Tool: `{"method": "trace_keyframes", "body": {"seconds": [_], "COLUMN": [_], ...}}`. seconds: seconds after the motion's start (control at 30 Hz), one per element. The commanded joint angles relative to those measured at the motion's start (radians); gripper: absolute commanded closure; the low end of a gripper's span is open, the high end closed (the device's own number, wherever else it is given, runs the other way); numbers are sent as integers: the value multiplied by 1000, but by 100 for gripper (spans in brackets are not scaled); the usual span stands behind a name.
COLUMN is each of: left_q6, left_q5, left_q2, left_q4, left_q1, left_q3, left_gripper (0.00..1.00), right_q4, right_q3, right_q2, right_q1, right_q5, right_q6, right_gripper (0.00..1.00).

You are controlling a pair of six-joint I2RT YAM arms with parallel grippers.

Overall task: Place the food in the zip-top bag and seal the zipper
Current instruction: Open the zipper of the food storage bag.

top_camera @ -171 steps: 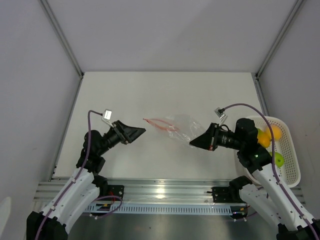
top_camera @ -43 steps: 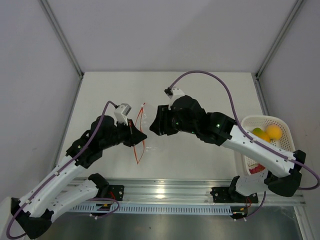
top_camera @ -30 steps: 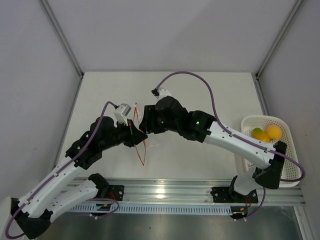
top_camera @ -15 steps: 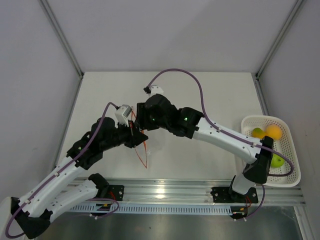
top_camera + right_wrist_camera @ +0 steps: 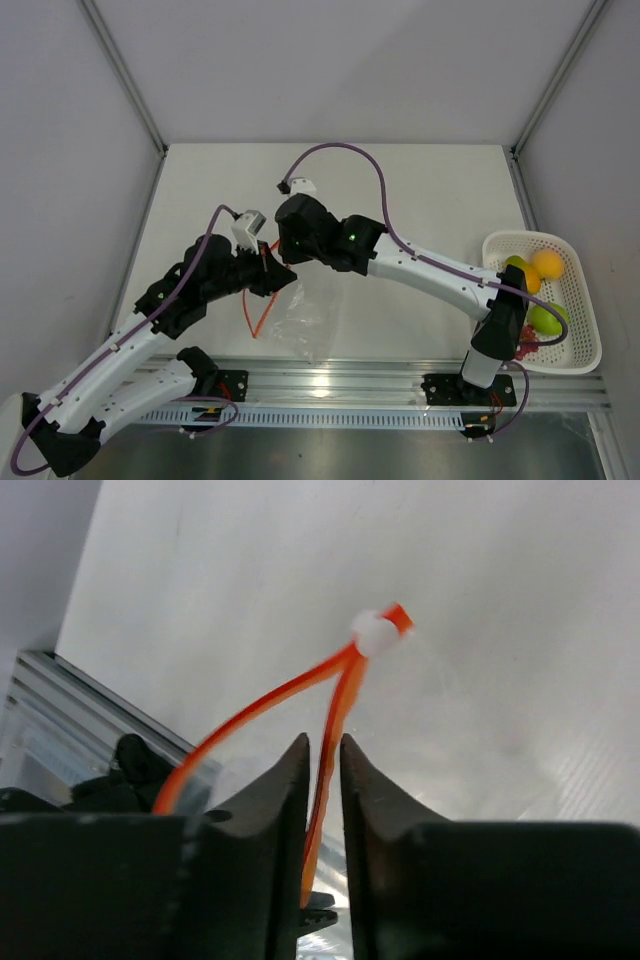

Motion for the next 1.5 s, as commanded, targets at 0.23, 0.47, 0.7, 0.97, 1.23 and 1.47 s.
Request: {"method": "trace_keyframes", "body": {"seconds": [0.23,0.47,0.7,0.97,1.23,1.47], "left_q6": [24,33,53,15,15,-2], "left_q5": [-2,-134,-242,-70,19,48], "left_q2": [-45,-164,-179,-108,-128,-67], "left_q4": [34,-12,-110,-27,37,22], "left_q1": [-10,-10,-10,-12,-10,-10], "left_q3": [-7,7,40,-24,-56,-82], "left_gripper": [85,25,22,33,37,40], "right_q4": [37,111,195,241,243,255], "right_q3": [-51,-181,-316,-376,-369,-363], "right_q2": [-28,-135,-254,-321,-327,-332], "right_q1": [3,1,1,21,34,34], "right_q5": [10,7,-10,18,55,66], "right_q6": [4,-24,-53,-61,-71,-62], "right_gripper": [100,100,100,100,100,100]}}
